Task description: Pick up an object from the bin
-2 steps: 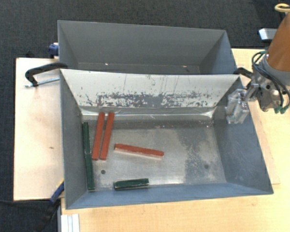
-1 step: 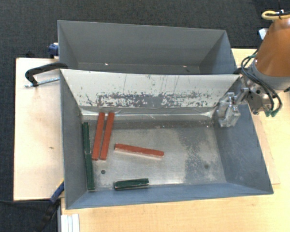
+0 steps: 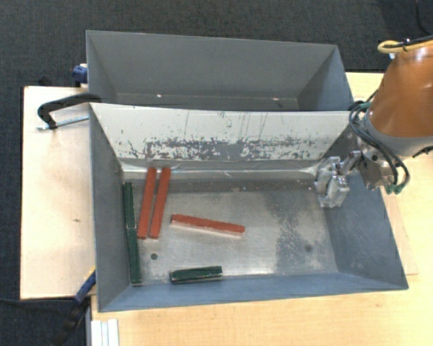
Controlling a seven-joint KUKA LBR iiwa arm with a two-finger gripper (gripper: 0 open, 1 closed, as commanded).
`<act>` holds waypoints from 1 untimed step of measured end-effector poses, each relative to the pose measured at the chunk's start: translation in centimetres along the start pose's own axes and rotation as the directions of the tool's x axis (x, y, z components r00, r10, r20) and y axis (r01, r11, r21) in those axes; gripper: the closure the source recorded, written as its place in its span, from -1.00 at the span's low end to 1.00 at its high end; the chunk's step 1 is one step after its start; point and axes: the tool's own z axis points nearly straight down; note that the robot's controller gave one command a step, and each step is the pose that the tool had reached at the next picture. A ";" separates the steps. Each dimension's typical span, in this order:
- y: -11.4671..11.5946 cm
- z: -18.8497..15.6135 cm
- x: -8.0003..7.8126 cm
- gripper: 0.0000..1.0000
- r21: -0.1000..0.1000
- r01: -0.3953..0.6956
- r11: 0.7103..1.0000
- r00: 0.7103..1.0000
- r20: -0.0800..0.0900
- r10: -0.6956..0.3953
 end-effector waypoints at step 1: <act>1.0 2.0 0.3 1.00 0.002 -0.110 0.994 0.994 0.002 0.109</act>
Offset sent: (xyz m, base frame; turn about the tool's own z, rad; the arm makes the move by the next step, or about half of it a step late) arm 0.0068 0.0448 -0.0259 0.1876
